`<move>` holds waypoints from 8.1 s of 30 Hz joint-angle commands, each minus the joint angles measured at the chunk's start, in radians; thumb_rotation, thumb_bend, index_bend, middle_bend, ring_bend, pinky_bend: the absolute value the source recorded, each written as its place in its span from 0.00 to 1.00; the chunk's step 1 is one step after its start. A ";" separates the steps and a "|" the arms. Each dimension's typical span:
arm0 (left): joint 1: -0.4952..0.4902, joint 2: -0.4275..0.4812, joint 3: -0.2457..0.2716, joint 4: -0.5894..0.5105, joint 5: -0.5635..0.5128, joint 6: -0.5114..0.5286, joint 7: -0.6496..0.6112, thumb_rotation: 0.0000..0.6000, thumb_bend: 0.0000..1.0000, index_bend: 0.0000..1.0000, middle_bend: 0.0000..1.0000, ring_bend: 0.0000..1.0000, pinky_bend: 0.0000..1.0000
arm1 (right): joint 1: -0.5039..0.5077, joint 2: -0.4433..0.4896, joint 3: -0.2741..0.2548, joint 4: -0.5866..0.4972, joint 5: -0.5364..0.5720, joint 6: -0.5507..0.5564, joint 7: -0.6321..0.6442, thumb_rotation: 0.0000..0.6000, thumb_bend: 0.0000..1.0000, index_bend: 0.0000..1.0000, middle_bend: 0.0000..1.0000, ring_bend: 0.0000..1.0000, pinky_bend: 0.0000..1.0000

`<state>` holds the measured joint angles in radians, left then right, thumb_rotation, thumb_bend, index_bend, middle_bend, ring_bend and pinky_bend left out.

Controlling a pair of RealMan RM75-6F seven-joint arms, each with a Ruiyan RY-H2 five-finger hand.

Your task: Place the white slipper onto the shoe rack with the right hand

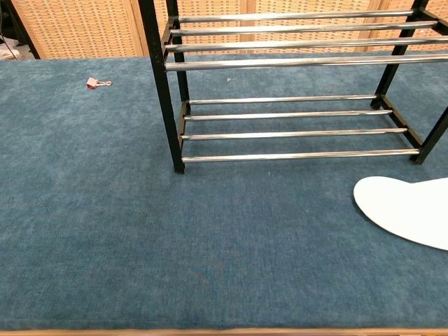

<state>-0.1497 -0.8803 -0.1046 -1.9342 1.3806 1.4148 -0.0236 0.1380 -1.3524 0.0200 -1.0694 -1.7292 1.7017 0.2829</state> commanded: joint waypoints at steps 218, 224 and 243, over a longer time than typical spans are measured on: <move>-0.014 0.029 -0.019 0.016 -0.072 -0.058 -0.078 1.00 0.08 0.00 0.00 0.00 0.00 | 0.528 -0.570 0.365 0.270 0.515 -0.520 -0.310 1.00 0.44 0.64 0.57 0.42 0.54; -0.015 0.027 -0.020 0.013 -0.079 -0.060 -0.070 1.00 0.08 0.00 0.00 0.00 0.00 | 0.539 -0.580 0.376 0.294 0.538 -0.534 -0.323 1.00 0.44 0.64 0.57 0.42 0.53; -0.012 0.031 -0.020 0.012 -0.074 -0.054 -0.078 1.00 0.08 0.00 0.00 0.00 0.00 | 0.508 -0.458 0.350 0.074 0.582 -0.623 -0.357 1.00 0.16 0.26 0.11 0.04 0.13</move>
<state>-0.1618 -0.8497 -0.1245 -1.9219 1.3068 1.3610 -0.1016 0.6514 -1.8213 0.3734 -0.9771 -1.1539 1.0782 -0.0587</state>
